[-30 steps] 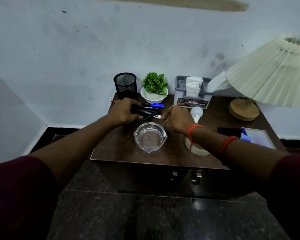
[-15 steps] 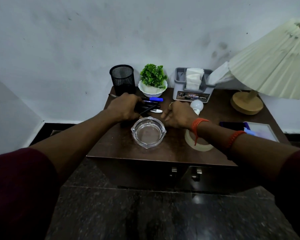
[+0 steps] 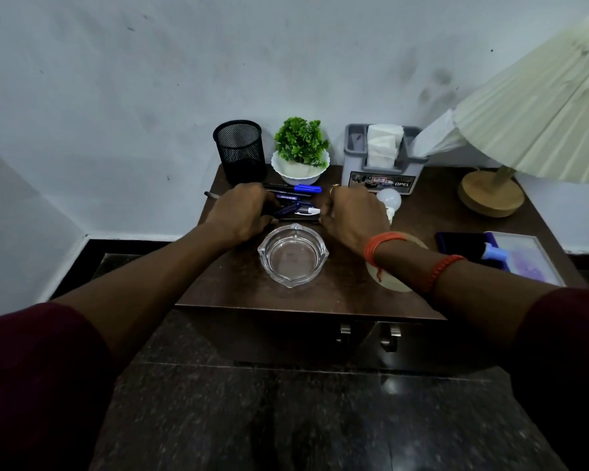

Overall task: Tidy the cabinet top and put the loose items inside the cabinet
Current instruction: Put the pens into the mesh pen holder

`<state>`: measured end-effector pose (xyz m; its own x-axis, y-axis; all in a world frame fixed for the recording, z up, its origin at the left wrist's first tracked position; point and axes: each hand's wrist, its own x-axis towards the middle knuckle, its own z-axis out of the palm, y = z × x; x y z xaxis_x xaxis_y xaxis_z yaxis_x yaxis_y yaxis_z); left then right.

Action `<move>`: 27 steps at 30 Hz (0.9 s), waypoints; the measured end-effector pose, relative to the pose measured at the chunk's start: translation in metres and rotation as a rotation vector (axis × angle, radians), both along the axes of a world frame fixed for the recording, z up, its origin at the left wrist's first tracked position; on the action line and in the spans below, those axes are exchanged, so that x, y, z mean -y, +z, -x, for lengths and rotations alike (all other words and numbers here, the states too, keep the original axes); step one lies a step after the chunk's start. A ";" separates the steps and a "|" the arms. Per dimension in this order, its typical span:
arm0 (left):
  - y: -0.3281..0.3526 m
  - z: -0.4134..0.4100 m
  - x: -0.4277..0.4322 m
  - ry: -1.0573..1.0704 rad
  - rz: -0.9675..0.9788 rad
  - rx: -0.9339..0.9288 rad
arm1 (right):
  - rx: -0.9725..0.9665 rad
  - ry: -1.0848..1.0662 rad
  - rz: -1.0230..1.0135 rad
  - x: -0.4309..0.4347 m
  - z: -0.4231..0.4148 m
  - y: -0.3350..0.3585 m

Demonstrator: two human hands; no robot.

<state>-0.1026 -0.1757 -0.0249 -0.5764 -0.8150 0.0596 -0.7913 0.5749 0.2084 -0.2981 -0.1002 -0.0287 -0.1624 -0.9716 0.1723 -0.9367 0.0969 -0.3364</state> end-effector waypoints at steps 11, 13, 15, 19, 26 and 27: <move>-0.001 -0.002 -0.006 -0.024 0.052 0.026 | 0.050 -0.044 -0.084 0.001 -0.006 -0.009; -0.001 -0.001 -0.007 -0.030 0.063 0.042 | 0.075 -0.054 -0.093 0.001 -0.005 -0.008; -0.001 -0.001 -0.007 -0.044 0.068 0.053 | 0.108 -0.069 -0.100 0.002 -0.004 -0.007; 0.001 0.004 -0.010 -0.078 0.093 0.115 | 0.161 -0.091 -0.128 0.007 -0.001 -0.010; 0.000 0.011 -0.009 -0.192 0.187 0.267 | 0.219 -0.114 -0.156 0.009 0.002 -0.014; 0.001 0.012 -0.008 -0.203 0.187 0.289 | 0.227 -0.119 -0.158 0.009 0.002 -0.015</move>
<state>-0.1147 -0.1674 -0.0237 -0.7395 -0.6731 0.0085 -0.6683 0.7326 -0.1291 -0.2999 -0.1087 -0.0434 -0.2938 -0.9553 -0.0332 -0.8181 0.2693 -0.5081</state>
